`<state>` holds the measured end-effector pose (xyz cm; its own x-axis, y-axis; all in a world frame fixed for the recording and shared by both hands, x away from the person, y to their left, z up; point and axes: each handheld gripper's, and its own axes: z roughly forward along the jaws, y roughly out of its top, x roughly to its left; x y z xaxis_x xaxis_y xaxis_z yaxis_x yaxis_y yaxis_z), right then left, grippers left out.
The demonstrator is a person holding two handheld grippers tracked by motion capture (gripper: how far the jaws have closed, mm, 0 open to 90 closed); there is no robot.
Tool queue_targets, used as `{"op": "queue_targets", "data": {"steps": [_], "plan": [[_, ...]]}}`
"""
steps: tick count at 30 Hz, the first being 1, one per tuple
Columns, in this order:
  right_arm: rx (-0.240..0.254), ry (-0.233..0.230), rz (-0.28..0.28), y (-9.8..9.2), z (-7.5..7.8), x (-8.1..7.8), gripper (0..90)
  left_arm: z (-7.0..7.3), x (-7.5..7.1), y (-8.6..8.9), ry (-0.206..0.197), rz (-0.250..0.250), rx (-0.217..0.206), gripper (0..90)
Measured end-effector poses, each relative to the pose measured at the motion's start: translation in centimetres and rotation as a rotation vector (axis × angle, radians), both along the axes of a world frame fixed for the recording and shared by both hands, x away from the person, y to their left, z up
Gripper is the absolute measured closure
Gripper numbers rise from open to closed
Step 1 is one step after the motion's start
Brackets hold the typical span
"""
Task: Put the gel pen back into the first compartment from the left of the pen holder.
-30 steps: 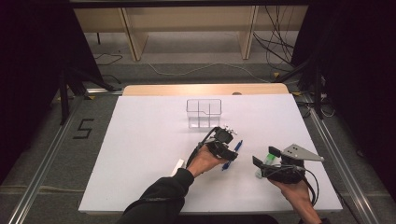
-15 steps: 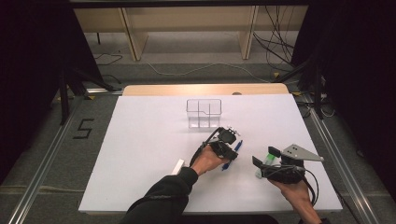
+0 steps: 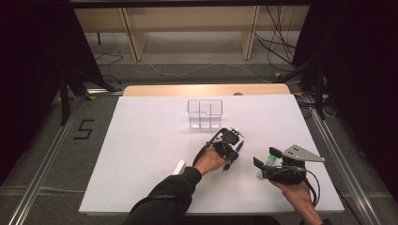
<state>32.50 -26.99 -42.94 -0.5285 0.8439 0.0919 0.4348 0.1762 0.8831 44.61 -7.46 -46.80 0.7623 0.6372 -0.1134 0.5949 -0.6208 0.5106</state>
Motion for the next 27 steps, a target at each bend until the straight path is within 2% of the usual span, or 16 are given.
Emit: {"op": "queue_targets", "data": {"steps": [11,17,19,27], "plan": [[-0.004,-0.002,0.001,0.0,0.0,0.1,26.2,0.0,0.1,0.1,-0.025,0.021,-0.006,78.7],[-0.004,-0.005,0.001,-0.1,0.0,0.1,26.3,0.8,0.5,1.1,-0.044,0.059,-0.078,78.8],[-0.003,-0.003,0.000,-0.1,0.0,0.0,26.3,1.1,0.7,1.6,-0.050,0.078,-0.118,78.9],[-0.002,-0.001,-0.003,0.0,0.0,0.0,26.3,2.6,0.6,4.2,-0.130,0.143,-0.268,78.8]]}}
